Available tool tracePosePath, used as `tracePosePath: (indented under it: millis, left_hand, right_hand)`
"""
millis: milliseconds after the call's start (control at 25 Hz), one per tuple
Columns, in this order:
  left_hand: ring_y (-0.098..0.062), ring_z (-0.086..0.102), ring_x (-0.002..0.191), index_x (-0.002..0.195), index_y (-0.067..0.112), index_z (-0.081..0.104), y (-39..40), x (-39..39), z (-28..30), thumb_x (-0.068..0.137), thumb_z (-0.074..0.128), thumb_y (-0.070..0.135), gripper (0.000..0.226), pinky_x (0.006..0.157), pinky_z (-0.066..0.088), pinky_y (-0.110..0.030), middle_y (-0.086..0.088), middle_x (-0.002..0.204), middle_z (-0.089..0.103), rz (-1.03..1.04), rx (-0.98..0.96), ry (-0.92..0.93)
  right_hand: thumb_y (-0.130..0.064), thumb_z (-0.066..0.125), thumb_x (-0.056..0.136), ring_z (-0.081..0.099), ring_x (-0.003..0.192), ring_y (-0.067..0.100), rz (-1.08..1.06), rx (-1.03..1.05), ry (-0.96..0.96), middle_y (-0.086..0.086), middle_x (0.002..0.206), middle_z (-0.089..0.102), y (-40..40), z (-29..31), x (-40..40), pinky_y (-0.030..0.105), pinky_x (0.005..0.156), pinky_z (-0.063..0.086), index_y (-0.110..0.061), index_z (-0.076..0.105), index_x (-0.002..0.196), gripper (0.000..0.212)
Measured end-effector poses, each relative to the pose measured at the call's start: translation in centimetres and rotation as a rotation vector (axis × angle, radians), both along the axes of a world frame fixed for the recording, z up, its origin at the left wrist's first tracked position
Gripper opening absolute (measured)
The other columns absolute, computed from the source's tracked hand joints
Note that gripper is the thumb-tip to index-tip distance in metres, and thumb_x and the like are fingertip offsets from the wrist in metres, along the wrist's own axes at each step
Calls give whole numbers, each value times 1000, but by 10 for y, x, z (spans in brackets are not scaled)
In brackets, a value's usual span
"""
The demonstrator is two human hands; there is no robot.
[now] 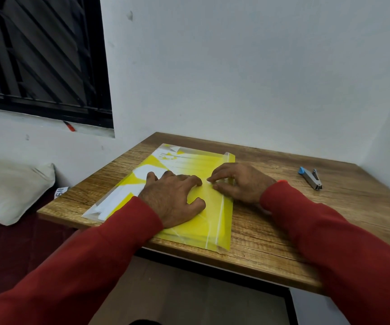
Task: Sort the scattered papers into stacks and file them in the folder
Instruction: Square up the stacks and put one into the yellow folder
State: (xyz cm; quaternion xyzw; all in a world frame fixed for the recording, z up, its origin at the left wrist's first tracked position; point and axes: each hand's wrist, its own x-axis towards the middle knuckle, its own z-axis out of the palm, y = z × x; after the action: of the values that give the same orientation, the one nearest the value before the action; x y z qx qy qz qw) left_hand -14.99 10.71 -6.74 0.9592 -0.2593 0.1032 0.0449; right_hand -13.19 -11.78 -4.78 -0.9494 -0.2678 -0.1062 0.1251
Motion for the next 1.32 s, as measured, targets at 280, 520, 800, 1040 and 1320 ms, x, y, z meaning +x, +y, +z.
tracePosePath:
  millis: [280, 520, 800, 1040, 1320]
  left_hand:
    - [-22, 43, 128, 141, 36, 34, 0, -1, 2, 79, 22, 65, 69, 102, 28, -52, 8, 141, 53, 5, -9, 16]
    - [-21, 42, 129, 141, 36, 35, 0, -1, 1, 80, 21, 65, 69, 104, 28, -52, 8, 143, 51, 7, 5, 21]
    - [-20, 44, 126, 135, 33, 39, 0, -2, 1, 75, 16, 67, 72, 101, 28, -51, 7, 136, 56, 10, -12, 30]
    - [-19, 41, 132, 140, 30, 42, 1, -1, 1, 77, 21, 67, 76, 105, 26, -50, 5, 140, 53, 27, -9, 49]
    - [-20, 18, 151, 153, 36, 29, 12, 8, 5, 96, 28, 67, 64, 116, 18, -50, 2, 163, 23, 5, 67, 143]
  right_hand:
    - [-24, 61, 97, 55, 112, 6, 22, -20, 34, -1, 130, 62, -4, 0, 1, 7, 87, 32, -20, 70, 124, 28]
    - [-20, 62, 96, 55, 113, 9, 33, 2, 40, 0, 128, 63, -5, -3, 4, -1, 86, 29, -19, 71, 122, 28]
    - [-50, 53, 95, 19, 143, 0, -88, 179, 93, -6, 160, 27, -6, -5, -12, 24, 119, 17, -28, 21, 157, 73]
    - [-99, 4, 61, -1, 152, 10, -70, -194, 271, -16, 165, 3, 8, -13, -10, 55, 121, 0, -36, 4, 158, 115]
    - [-93, 20, 72, 1, 151, 5, 33, -52, 295, -15, 165, 6, 20, -14, -20, 46, 123, 0, -45, 7, 155, 98]
